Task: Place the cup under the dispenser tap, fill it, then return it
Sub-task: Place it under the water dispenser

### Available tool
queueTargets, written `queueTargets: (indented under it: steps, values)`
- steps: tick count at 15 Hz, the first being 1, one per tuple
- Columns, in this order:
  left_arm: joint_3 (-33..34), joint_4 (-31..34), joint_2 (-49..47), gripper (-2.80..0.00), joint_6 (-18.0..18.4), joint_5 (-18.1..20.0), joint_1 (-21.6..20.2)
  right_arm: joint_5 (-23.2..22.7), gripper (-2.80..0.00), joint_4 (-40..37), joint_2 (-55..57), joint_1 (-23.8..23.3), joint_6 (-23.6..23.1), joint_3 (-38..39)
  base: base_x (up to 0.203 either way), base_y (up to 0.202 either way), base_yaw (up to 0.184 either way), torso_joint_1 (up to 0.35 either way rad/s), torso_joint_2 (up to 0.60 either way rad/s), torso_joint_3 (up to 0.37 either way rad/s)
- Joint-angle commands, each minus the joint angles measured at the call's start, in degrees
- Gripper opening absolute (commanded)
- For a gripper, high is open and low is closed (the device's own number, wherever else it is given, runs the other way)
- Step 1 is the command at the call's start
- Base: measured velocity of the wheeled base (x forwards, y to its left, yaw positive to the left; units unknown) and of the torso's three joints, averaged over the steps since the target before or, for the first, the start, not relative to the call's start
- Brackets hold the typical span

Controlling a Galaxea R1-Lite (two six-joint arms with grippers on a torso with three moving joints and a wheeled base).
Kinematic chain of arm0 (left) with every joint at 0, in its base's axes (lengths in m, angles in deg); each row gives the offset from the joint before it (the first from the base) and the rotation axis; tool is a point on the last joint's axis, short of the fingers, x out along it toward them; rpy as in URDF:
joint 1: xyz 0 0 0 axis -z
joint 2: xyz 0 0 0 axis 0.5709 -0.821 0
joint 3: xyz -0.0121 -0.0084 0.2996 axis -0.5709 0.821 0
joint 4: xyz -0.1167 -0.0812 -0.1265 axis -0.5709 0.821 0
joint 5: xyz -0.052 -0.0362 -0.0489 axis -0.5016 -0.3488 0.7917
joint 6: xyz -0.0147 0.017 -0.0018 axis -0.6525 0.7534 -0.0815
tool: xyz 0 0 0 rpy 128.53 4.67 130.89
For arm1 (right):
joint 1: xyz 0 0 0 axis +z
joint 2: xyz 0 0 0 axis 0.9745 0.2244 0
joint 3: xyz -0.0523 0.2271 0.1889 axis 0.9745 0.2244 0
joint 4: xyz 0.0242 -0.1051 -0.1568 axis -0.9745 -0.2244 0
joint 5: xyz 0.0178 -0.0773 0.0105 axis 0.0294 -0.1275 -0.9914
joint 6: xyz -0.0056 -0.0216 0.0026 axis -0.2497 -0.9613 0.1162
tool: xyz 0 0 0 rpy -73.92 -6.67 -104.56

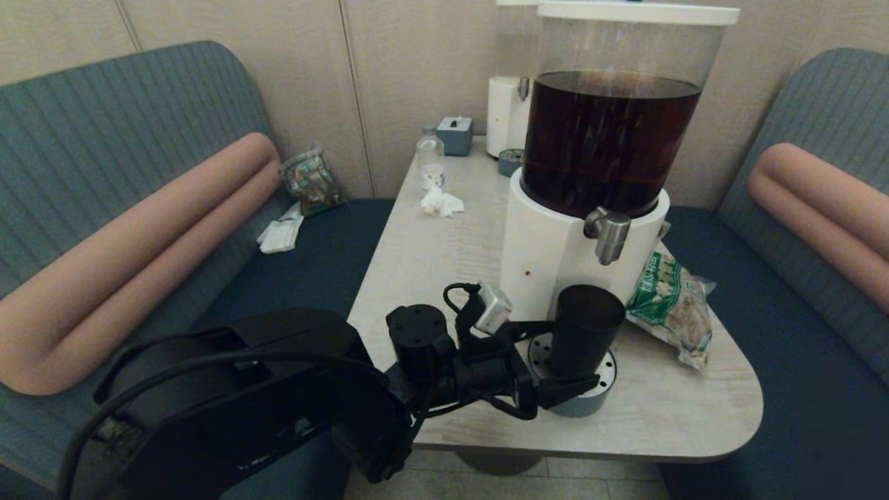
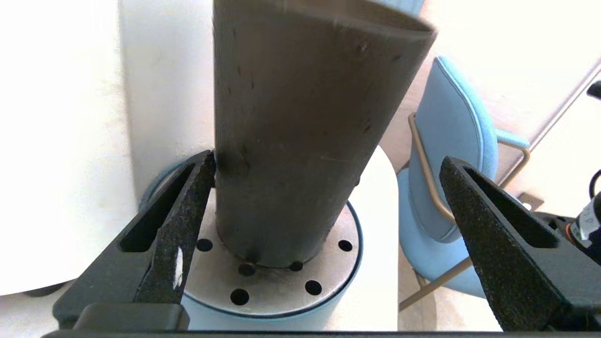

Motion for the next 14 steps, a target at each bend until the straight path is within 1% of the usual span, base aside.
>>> queueTargets:
  steps: [1,8,11,14]
  values:
    - [0.8,-0.5,1.1,0.00,0.0,0.2,-0.4,0.0,-2.80,0.0,0.0,0.0,0.0,0.0,0.000,0.000,0.000,0.000,0.00,0.000]
    - [1.5,-0.5,1.1,0.00,0.0,0.3,-2.4,0.0,-2.80,0.0,0.0,0.0,0.0,0.1,0.000,0.000,0.000,0.000,0.00,0.000]
    - [3.7,-0.5,2.4,0.00,0.2,0.4,-2.9,0.0,-2.80,0.0,0.0,0.0,0.0,0.0,0.000,0.000,0.000,0.000,0.00,0.000]
    - [7.4,-0.5,4.9,0.00,0.5,0.7,-3.0,0.0,-2.80,0.0,0.0,0.0,0.0,0.0,0.000,0.000,0.000,0.000,0.00,0.000]
